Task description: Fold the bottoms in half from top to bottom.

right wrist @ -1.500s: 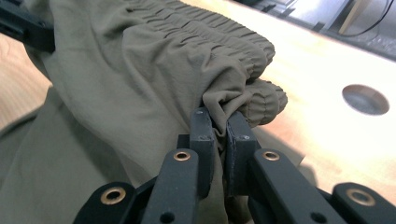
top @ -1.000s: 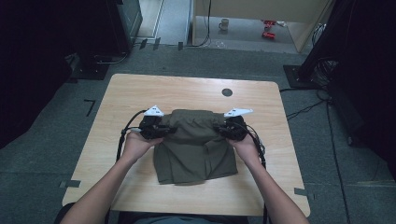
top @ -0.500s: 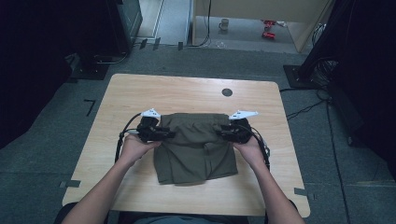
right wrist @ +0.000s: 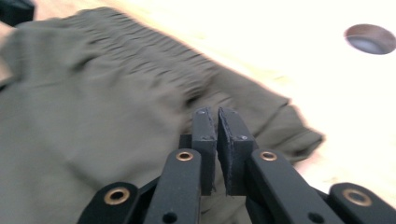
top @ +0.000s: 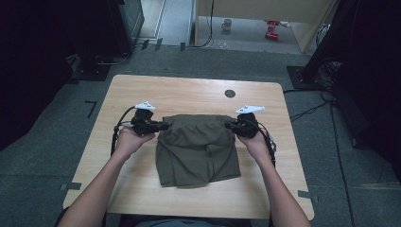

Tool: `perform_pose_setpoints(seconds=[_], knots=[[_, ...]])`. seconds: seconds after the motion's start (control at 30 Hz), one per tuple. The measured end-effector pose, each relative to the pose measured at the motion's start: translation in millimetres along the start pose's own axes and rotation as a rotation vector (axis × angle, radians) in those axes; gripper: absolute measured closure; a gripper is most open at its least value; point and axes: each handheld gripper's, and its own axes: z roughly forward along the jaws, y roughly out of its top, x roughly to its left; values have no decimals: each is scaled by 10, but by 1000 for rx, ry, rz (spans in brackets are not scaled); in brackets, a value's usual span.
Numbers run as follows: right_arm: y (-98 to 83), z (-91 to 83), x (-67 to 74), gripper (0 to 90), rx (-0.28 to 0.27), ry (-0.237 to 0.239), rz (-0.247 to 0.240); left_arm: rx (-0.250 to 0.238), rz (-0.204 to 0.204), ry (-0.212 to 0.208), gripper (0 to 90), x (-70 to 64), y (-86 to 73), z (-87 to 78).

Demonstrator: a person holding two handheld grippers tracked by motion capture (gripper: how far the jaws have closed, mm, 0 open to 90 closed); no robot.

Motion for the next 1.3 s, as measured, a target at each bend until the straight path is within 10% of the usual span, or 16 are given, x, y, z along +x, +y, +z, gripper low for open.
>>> perform_pose_setpoints(seconds=[0.27, 0.57, 0.83, 1.03, 1.3], knots=[[-18, 262, -185, 900, 47, 22, 99, 49, -29, 24, 863, 171, 53, 282], [-116, 450, -169, 900, 143, 13, 55, 83, -42, 3, 895, 217, -61, 434], [-193, 468, -199, 900, 80, 39, 80, 81, -34, -16, 900, 175, -91, 509], [-221, 479, -265, 843, 60, 137, 217, 44, -55, -34, 899, 173, -148, 504], [-188, 309, -198, 761, 26, 173, 170, 19, -27, -28, 740, 89, -127, 368]])
